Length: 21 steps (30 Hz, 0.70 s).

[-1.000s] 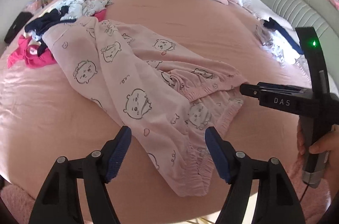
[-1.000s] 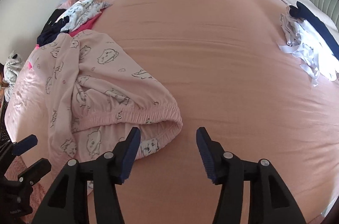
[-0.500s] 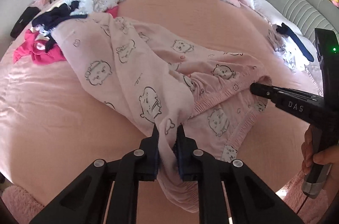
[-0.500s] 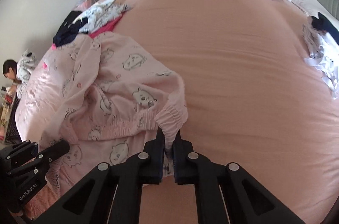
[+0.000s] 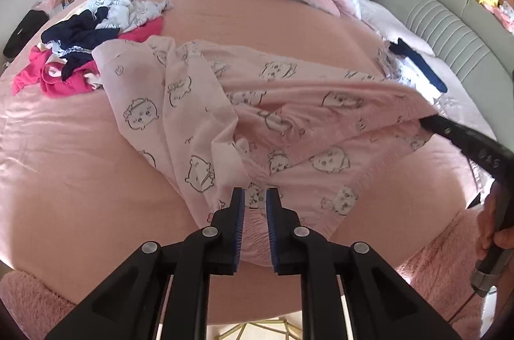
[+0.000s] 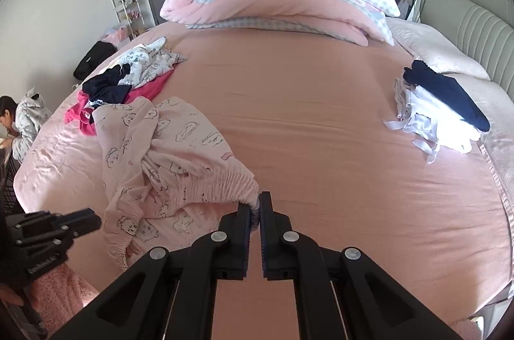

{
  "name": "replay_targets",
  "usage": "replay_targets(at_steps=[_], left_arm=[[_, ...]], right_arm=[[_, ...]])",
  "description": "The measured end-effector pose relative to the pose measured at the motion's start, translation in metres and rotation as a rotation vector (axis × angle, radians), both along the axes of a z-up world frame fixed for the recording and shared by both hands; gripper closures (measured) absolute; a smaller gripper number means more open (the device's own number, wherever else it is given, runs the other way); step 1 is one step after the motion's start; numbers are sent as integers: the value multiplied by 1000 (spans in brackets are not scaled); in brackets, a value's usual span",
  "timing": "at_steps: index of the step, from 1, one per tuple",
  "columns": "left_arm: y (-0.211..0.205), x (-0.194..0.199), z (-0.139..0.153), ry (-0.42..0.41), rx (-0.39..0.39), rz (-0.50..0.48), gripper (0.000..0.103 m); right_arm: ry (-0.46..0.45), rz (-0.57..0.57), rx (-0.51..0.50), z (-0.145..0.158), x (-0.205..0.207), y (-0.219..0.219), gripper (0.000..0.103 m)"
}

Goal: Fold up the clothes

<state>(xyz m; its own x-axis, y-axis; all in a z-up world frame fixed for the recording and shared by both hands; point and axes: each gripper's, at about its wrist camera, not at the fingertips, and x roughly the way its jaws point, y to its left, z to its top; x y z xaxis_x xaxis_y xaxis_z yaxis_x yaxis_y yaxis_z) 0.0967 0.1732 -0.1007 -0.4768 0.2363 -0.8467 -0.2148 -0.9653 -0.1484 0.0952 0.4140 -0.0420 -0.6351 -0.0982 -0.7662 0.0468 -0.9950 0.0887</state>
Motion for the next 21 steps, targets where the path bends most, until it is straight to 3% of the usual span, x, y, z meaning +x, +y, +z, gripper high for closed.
replay_targets(at_steps=[1, 2, 4, 5, 9, 10, 11, 14, 18, 21], left_arm=[[2, -2, -6, -2, -26, 1, 75], [2, -5, -11, -8, -31, -1, 56], [1, -10, -18, -26, 2, -8, 40], [2, -12, -20, -26, 12, -11, 40], [17, -17, -27, 19, -86, -35, 41], [20, -18, -28, 20, -95, -47, 48], [20, -18, -26, 25, -102, -45, 62], [12, -16, -14, 67, -142, 15, 68], [-27, -14, -3, 72, -114, 133, 68], [-23, -14, -9, -19, 0, 29, 68]], right_arm=[[8, -9, -3, 3, 4, 0, 100], [21, -15, 0, 7, 9, -1, 100], [55, -25, 8, 18, 15, -2, 100], [73, -31, 8, 24, 19, -1, 100], [137, -64, -38, 52, 36, 13, 100], [148, -70, -48, 57, 41, 17, 100], [159, -76, -59, 63, 46, 21, 100], [187, -101, -19, 73, 60, 31, 100], [143, -142, 57, 59, 64, 49, 100], [27, -146, 1, 25, 58, 60, 100]])
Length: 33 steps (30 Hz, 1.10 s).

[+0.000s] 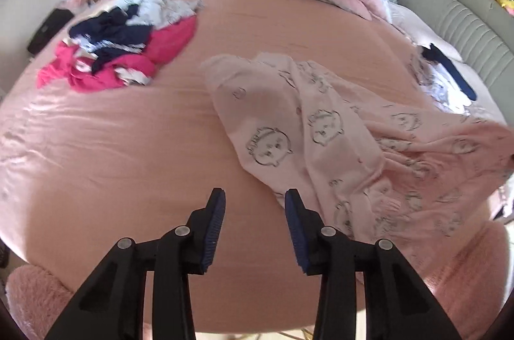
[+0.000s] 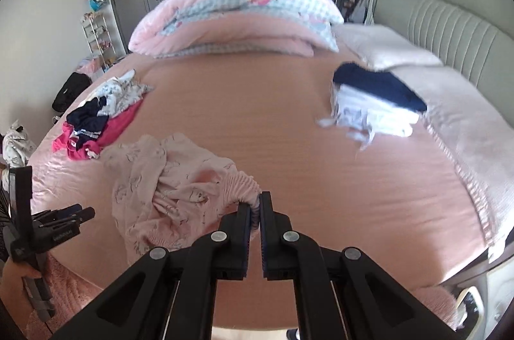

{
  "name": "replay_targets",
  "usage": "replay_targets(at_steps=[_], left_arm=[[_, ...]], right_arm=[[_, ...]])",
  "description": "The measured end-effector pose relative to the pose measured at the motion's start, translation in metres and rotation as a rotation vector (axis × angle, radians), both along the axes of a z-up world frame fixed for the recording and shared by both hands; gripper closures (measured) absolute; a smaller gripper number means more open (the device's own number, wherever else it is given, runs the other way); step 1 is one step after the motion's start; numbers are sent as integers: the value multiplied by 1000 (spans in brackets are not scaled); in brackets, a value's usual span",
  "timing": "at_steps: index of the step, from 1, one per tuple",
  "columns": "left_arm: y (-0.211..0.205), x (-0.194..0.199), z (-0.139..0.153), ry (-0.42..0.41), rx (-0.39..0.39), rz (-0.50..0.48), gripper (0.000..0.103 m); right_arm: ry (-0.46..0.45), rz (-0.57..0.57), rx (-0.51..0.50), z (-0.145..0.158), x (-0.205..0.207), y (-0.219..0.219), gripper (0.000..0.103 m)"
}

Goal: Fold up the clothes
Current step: 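Grasp the pants hem with both grippers and lift them off the bed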

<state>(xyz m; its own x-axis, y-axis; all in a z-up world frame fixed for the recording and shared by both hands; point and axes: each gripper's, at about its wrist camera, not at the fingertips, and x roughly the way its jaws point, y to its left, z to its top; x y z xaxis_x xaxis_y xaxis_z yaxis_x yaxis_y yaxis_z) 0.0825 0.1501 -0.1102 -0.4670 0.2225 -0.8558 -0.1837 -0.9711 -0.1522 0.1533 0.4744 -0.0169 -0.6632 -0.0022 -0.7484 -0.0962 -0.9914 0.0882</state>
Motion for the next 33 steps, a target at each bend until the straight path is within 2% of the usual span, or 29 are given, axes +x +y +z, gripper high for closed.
replay_targets(at_steps=[3, 5, 6, 8, 11, 12, 13, 14, 15, 16, 17, 25, 28, 30, 31, 33], left_arm=[[40, 12, -1, 1, 8, -151, 61], [74, 21, -1, 11, 14, -235, 43], [90, 23, -4, 15, -3, -267, 42], [120, 25, -11, 36, -74, -317, 42], [150, 20, -31, 48, -257, -328, 43], [151, 18, -38, 32, -283, -319, 47], [149, 16, -43, 12, -280, -309, 60], [145, 16, -44, 6, -276, -289, 64], [138, 18, -41, 11, -271, -261, 68], [131, 20, -38, 23, -278, -235, 78], [124, 23, -34, 38, -287, -213, 81], [54, 30, -20, 1, -215, -41, 81], [45, 37, -8, 19, -141, -33, 81], [42, 41, -6, 9, -121, -53, 80], [41, 43, -6, 2, -117, -65, 77], [44, 46, -10, -5, -126, -95, 59]], right_arm=[[-48, 18, -7, -22, 1, -5, 100], [-56, 28, -20, -27, 4, -8, 100], [-60, 28, -29, -28, 4, -9, 100], [-68, 17, -56, -30, 4, -6, 100], [-88, -4, -101, -35, 2, 1, 100], [-97, -10, -109, -37, 1, 3, 100], [-108, -13, -112, -40, 1, 4, 100], [-123, -16, -113, -44, 0, 5, 100], [-143, -21, -112, -49, -1, 6, 100], [-162, -25, -111, -54, -1, 7, 100], [-182, -25, -111, -60, -1, 7, 100], [-340, 45, -146, -116, -11, -10, 99], [-350, 60, -140, -122, -15, -18, 98], [-350, 64, -117, -125, -20, -21, 95], [-356, 60, -117, -128, -24, -21, 94], [-359, 70, -95, -130, -27, -26, 87]])
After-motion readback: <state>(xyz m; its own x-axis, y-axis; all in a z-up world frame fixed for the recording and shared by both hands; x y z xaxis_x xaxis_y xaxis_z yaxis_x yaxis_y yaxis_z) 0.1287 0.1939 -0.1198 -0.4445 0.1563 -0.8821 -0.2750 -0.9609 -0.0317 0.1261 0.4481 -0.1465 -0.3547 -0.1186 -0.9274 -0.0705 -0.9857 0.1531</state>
